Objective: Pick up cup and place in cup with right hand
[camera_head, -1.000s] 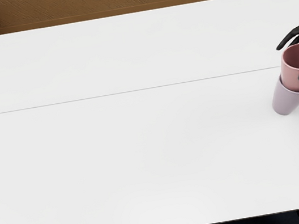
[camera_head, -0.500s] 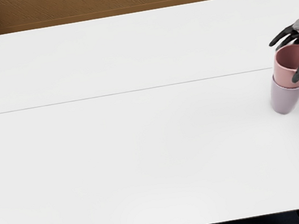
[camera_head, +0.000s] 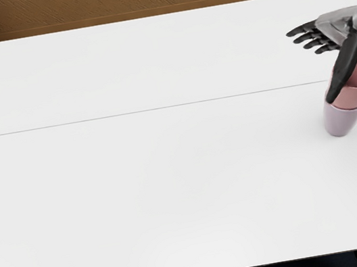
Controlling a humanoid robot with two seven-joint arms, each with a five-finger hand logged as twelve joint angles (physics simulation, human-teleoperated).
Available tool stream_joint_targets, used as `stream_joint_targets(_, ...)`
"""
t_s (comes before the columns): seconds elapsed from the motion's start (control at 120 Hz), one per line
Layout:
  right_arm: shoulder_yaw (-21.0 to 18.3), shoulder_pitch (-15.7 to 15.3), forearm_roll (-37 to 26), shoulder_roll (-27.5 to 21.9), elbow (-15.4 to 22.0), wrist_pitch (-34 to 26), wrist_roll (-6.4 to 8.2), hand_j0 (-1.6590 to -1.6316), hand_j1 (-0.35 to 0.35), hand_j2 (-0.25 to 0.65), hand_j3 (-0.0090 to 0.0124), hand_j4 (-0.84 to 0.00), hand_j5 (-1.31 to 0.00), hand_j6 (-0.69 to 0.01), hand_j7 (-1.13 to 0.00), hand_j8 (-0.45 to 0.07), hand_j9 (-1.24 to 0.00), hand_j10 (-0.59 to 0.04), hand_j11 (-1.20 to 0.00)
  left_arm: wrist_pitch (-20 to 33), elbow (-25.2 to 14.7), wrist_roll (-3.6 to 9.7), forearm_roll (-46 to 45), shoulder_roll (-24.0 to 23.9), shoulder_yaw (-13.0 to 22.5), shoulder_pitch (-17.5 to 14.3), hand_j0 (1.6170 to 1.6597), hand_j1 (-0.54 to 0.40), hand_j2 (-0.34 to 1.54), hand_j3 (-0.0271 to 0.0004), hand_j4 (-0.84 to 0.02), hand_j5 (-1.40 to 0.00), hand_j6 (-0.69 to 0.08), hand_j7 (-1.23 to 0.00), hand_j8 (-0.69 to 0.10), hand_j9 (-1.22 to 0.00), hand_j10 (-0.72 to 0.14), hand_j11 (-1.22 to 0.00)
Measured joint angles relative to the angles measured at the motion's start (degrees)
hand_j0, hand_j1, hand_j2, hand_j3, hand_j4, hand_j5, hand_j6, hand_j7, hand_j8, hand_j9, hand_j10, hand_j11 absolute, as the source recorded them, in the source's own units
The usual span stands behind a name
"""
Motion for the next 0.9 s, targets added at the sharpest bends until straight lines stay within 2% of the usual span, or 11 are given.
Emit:
stream_joint_targets(0.158,4.3,-0.2,5.8,5.4,0.1,8.4,0.0,-1.658,-0.339,-0.001,0.0,-0.016,-0.02,-0.018,-0.01,-0.013,-0.02,-0.012,-0.01,0.0,0.0,0.0,0.0,0.0,0.0,0.0,1.6581,0.349,0.0,-0.0001,0.0,0.0,0.0,0.0,0.0,0.0,0.0,0.0)
stream_joint_targets(0.225,5.6,-1.5,8.7,8.2,0.2,13.6,0.35,-1.658,-0.342,-0.001,0.0,-0.012,-0.01,-0.014,-0.01,-0.01,-0.01,-0.009,-0.01,0.0,0.0,0.0,0.0,0.0,0.0,0.0,1.6581,0.349,0.0,-0.0001,0.0,0.0,0.0,0.0,0.0,0.0,0.0,0.0)
stream_joint_targets(0.3,7.6,-4.5,10.6,9.7,0.3,17.6,5.32,-1.658,-0.344,-0.001,0.0,-0.009,-0.01,-0.01,-0.01,-0.008,-0.01,-0.007,-0.01,0.0,0.0,0.0,0.0,0.0,0.0,0.0,1.6581,0.349,0.0,-0.0001,0.0,0.0,0.0,0.0,0.0,0.0,0.0,0.0)
stream_joint_targets(0.375,11.3,-8.6,11.6,10.3,0.6,19.6,12.12,-1.658,-0.346,0.0,0.0,-0.007,-0.01,-0.008,-0.01,-0.006,-0.01,-0.005,-0.01,0.0,0.0,0.0,0.0,0.0,0.0,0.0,1.6581,0.349,0.0,-0.0001,0.0,0.0,0.0,0.0,0.0,0.0,0.0,0.0)
stream_joint_targets(0.433,14.9,-13.0,11.9,10.5,0.7,20.4,16.96,-1.658,-0.347,0.0,0.0,-0.005,0.0,-0.006,0.0,-0.005,0.0,-0.004,0.0,0.0,0.0,0.0,0.0,0.0,0.0,0.0,1.6581,0.349,0.0,-0.0001,0.0,0.0,0.0,0.0,0.0,0.0,0.0,0.0)
stream_joint_targets(0.483,18.2,-17.5,12.1,10.6,0.7,20.8,19.75,-1.658,-0.347,0.0,0.0,-0.004,0.0,-0.005,0.0,-0.004,0.0,-0.003,0.0,0.0,0.0,0.0,0.0,0.0,0.0,0.0,1.6581,0.349,0.0,-0.0001,0.0,0.0,0.0,0.0,0.0,0.0,0.0,0.0)
stream_joint_targets(0.533,22.4,-23.1,12.2,10.6,0.8,21.0,21.49,-1.658,-0.348,0.0,0.0,-0.003,0.0,-0.004,0.0,-0.003,0.0,-0.003,0.0,0.0,0.0,0.0,0.0,0.0,0.0,0.0,1.6581,0.349,0.0,-0.0001,0.0,0.0,0.0,0.0,0.0,0.0,0.0,0.0)
stream_joint_targets(0.592,27.8,-29.8,12.3,10.4,0.8,21.2,22.65,-1.658,-0.348,0.0,0.0,-0.003,0.0,-0.003,0.0,-0.002,0.0,-0.002,0.0,0.0,0.0,0.0,0.0,0.0,0.0,0.0,1.6581,0.349,0.0,-0.0001,0.0,0.0,0.0,0.0,0.0,0.0,0.0,0.0)
stream_joint_targets(0.658,31.5,-34.4,13.3,8.0,1.0,21.3,23.39,-1.6581,-0.349,0.001,0.0,-0.002,0.0,-0.002,0.0,-0.002,0.0,-0.001,0.0,0.0,0.0,0.0,0.0,0.0,0.1,0.0,1.6581,0.349,0.0,-0.0001,0.0,0.0,0.0,0.0,0.0,0.0,0.0,0.0)
stream_joint_targets(0.75,33.9,-37.4,15.4,4.1,1.3,21.4,23.86,-1.6581,-0.349,0.001,0.0,-0.001,0.0,-0.001,0.0,-0.001,0.0,-0.001,0.0,0.0,0.0,0.0,0.0,0.0,0.1,0.0,1.6581,0.349,0.0,-0.0001,0.0,0.0,0.0,0.0,0.0,0.0,0.0,0.0)
stream_joint_targets(0.9,35.0,-40.8,18.4,-1.4,1.4,21.4,24.18,-1.6581,-0.349,0.002,0.0,0.0,0.0,0.0,0.0,0.0,0.0,0.0,0.0,0.0,0.0,0.0,0.0,0.0,0.0,0.0,1.6581,0.349,0.0,-0.0001,0.0,0.0,0.0,0.0,0.0,0.0,0.0,0.0)
